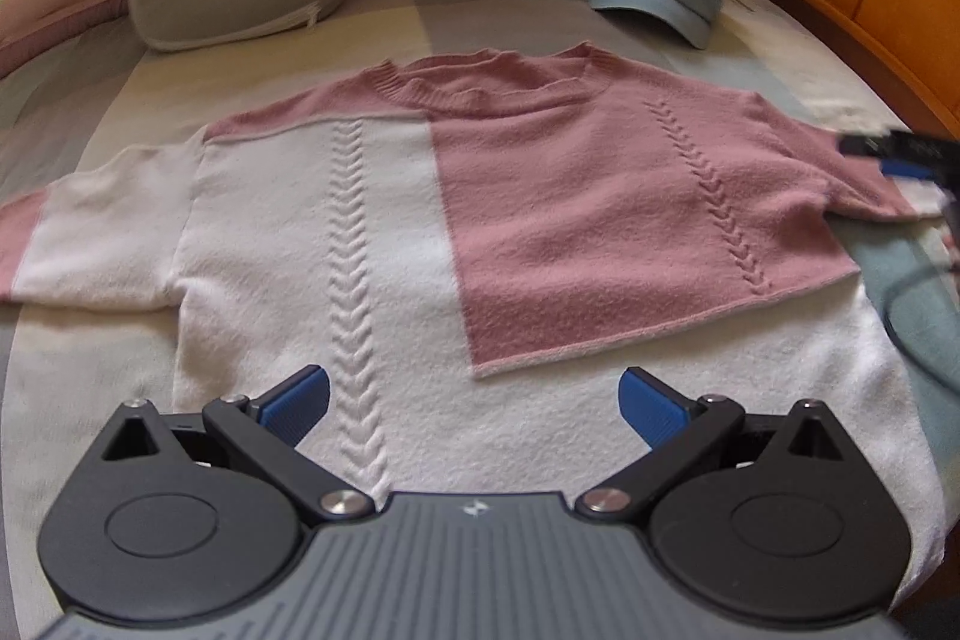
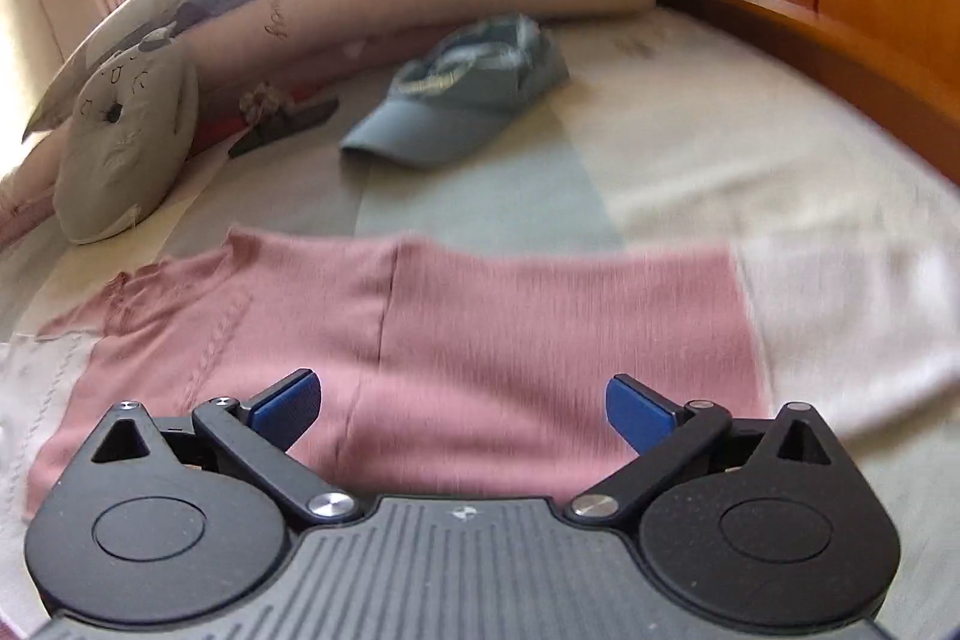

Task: Fold clothes

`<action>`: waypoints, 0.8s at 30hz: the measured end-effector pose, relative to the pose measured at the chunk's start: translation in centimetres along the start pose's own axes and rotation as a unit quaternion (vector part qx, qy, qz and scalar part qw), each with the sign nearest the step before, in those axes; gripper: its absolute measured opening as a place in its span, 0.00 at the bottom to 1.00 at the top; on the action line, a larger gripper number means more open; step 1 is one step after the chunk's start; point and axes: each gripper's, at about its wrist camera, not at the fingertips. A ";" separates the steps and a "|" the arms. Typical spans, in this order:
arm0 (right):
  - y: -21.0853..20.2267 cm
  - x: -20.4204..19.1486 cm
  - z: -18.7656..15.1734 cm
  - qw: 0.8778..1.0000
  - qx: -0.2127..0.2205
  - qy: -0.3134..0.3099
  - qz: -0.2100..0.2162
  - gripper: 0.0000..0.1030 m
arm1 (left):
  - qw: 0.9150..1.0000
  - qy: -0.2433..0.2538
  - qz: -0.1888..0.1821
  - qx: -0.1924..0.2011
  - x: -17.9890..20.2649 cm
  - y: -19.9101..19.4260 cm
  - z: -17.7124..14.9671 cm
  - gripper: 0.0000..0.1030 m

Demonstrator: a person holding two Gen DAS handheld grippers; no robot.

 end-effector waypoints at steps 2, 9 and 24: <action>1.7 -1.2 0.8 1.000 -0.004 -0.020 -0.024 1.00 | 1.000 0.010 -0.003 0.003 0.4 0.0 0.2 0.99; 8.7 -2.5 2.7 0.992 -0.057 -0.033 -0.106 1.00 | 1.000 0.012 -0.004 0.001 0.9 -0.2 -0.2 0.99; 10.8 -5.3 3.3 0.991 -0.049 -0.005 -0.126 1.00 | 1.000 0.013 -0.007 0.007 0.4 -0.5 -0.6 0.99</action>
Point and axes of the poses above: each gripper's, at about its wrist camera, not at the fingertips, and y roughly the way its jaws point, x to its right, z to its top, and after that the axes turned 15 degrees about y, right-handed
